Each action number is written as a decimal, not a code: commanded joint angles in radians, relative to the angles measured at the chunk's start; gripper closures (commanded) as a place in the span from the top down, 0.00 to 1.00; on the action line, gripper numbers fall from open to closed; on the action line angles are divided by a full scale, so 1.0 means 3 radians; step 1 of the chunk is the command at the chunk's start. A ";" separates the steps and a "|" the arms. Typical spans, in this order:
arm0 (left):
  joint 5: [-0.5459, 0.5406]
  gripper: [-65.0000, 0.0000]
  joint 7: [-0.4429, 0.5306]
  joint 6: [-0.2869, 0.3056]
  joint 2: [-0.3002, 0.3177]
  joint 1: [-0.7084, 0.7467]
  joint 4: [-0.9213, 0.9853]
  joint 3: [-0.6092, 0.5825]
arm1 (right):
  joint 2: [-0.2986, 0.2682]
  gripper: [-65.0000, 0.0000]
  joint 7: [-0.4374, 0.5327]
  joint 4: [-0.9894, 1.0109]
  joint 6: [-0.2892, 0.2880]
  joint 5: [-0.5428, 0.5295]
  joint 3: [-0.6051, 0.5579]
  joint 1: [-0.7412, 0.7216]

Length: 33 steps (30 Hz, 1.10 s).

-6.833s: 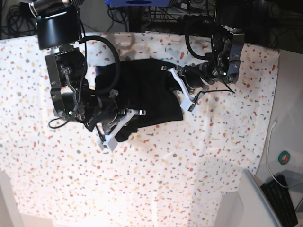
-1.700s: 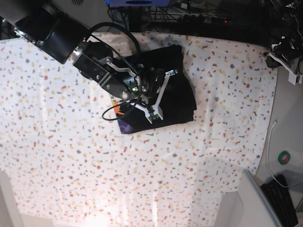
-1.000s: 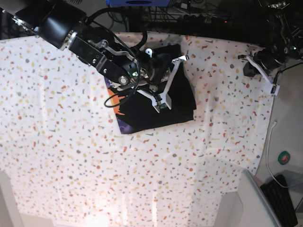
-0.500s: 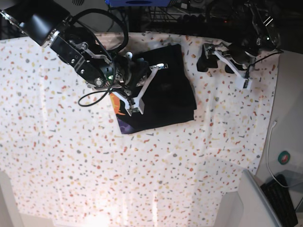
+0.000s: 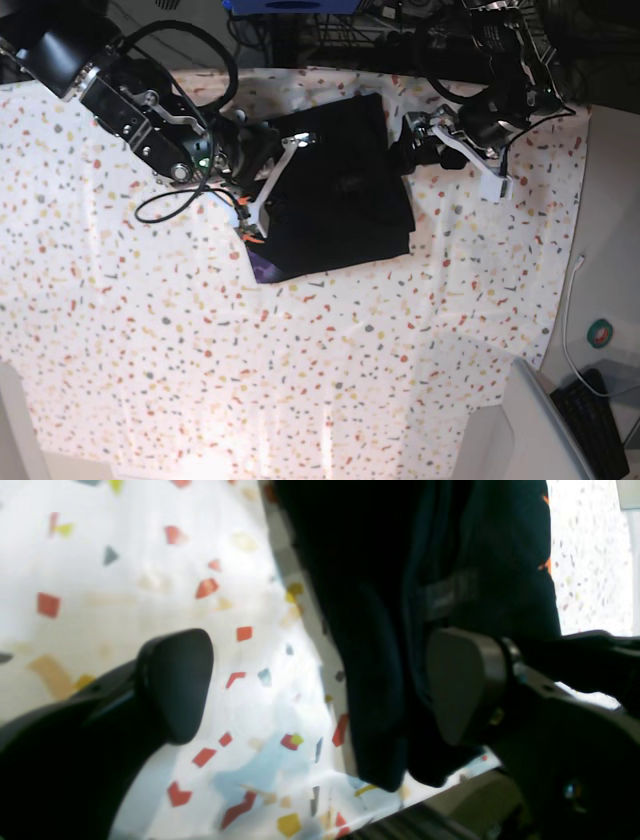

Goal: Layout the t-shirt on the table in an organized manner, then fold the t-shirt properly
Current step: 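Grasp the bundle's opposite sides with both grippers and square it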

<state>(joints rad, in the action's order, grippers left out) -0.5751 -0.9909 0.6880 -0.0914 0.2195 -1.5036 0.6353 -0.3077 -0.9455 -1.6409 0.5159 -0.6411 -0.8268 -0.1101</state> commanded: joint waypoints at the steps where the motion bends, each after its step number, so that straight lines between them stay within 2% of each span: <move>1: -0.0131 1.00 0.0037 0.0034 0.0016 -0.0003 -0.0085 -0.0008 | 0.0021 0.00 0.0091 -0.0051 -0.0004 -0.0004 0.0017 -0.0050; 5: -0.0116 1.00 0.0058 0.0034 0.0016 -0.0049 0.0013 -0.0233 | -0.0020 0.00 0.0208 -0.0031 -0.0004 -0.0009 0.0017 -0.0050; 8: -0.0111 1.00 0.0068 0.0034 0.0016 -0.0177 0.0212 -0.0387 | -0.0020 0.00 0.0234 -0.0026 -0.0004 -0.0009 0.0196 -0.0009; 11: -0.0111 1.00 0.0145 0.0034 0.0010 -0.0305 0.0488 -0.0433 | -0.0020 0.00 0.0239 -0.0051 -0.0009 -0.0009 0.0600 0.0129; 14: -0.0111 1.00 0.0354 0.0034 0.0016 -0.0356 0.0749 -0.0463 | -0.0020 0.00 0.0239 -0.0051 -0.0014 0.0002 0.0989 0.0252; 16: -0.0111 1.00 0.0446 0.0034 0.0077 -0.0387 0.0851 -0.0647 | -0.0020 0.00 0.0239 -0.0051 -0.0152 0.0002 0.1214 0.0313; 19: -0.0111 0.99 0.0472 0.0034 0.0159 -0.0397 0.0923 -0.0929 | -0.0020 0.00 0.0244 -0.0051 -0.0577 0.0002 0.1664 0.0436; 20: -0.0111 0.82 0.0472 0.0034 0.0189 -0.0397 0.0928 -0.0954 | -0.0020 0.00 0.0270 -0.0051 -0.0705 0.0002 0.1818 0.0482; 24: -0.0085 0.00 0.0452 0.0034 0.0358 -0.0525 0.0979 -0.1026 | -0.0020 0.00 0.0536 -0.0051 -0.1109 0.0002 0.2298 0.0671; 27: 0.0017 0.00 0.0446 -0.0296 0.0619 -0.0750 0.1015 -0.1450 | -0.0020 0.00 0.0658 -0.0051 -0.1160 0.0002 0.2508 0.0743; 30: 0.0042 0.00 0.0446 -0.0317 0.0987 -0.1082 0.1015 -0.2243 | -0.0020 0.00 0.0674 -0.0026 -0.1160 0.0002 0.2580 0.0748; 33: 0.0048 0.00 0.0446 -0.0317 0.1335 -0.1573 0.1010 -0.3240 | -0.0020 0.00 0.0679 -0.0026 -0.1160 0.0002 0.2585 0.0743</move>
<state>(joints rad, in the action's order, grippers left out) -0.5514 -0.8738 0.5838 0.3023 -0.2325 -1.1820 -0.3470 -0.3027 -0.7559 -1.6341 0.1772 -0.6353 -0.0566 0.1261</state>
